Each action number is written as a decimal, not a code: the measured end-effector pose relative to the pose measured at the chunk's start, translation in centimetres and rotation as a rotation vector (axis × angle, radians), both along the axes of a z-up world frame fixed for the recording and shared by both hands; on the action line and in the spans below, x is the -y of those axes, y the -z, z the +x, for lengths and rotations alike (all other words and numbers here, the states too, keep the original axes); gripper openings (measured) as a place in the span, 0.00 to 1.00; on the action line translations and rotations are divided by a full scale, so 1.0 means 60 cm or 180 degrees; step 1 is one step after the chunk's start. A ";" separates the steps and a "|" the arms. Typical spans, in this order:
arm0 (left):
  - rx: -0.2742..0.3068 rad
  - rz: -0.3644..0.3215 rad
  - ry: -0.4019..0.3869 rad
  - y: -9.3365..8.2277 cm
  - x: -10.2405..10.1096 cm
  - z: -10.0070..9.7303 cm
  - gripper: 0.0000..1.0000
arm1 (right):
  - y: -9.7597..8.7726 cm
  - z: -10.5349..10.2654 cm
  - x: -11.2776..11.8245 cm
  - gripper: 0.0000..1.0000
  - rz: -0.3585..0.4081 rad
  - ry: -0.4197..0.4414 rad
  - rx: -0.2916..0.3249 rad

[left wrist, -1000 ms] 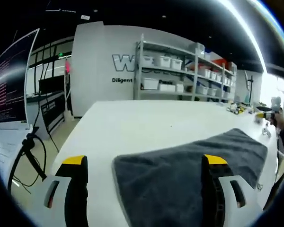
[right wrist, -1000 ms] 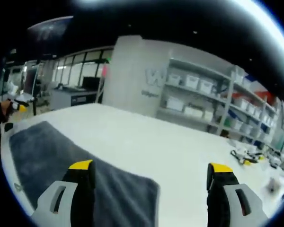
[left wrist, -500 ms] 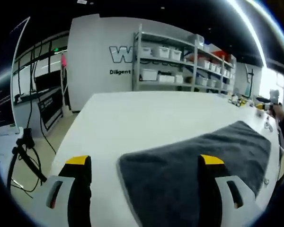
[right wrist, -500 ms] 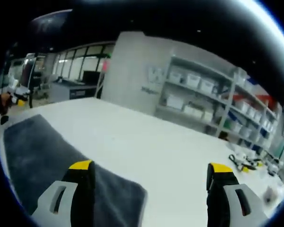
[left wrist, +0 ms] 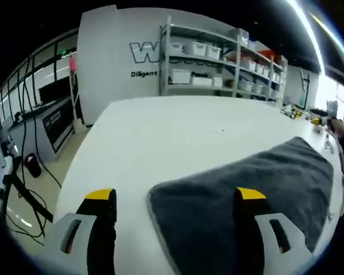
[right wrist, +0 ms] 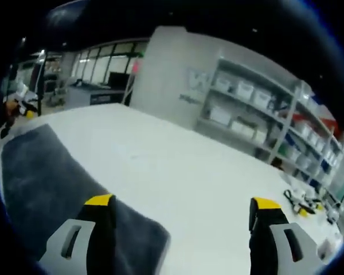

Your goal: Open the folded towel by lifting each exposed corner and separating the folded layers until the towel lies flat within the target outline without major curled edges

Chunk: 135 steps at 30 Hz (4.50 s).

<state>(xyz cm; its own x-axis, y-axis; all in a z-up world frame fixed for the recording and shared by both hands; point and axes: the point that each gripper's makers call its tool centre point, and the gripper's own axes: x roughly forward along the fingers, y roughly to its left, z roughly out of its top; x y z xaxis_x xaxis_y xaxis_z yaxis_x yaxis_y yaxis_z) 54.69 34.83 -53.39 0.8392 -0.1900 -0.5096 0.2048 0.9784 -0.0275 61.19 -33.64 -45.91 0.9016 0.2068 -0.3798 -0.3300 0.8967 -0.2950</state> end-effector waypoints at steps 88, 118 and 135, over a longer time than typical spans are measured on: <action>-0.0656 0.0129 0.0447 0.105 0.009 0.047 0.04 | 0.237 -0.006 -0.050 0.10 0.0027 -0.0553 -0.1810; -0.0616 0.0162 0.0502 0.107 -0.033 0.122 0.01 | 0.239 0.082 -0.005 0.00 -0.0159 -0.0331 -0.1560; -0.0522 0.0144 0.0504 0.106 0.016 0.158 0.01 | 0.239 0.156 0.017 0.00 -0.0174 -0.0263 -0.1435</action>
<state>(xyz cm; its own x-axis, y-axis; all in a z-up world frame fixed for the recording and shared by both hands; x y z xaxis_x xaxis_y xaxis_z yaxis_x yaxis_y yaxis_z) 64.18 33.87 -59.72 0.7060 -0.2865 -0.6477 0.3523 0.9354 -0.0298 70.53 -34.67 -60.24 0.6253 0.2398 -0.7426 -0.5059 0.8491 -0.1518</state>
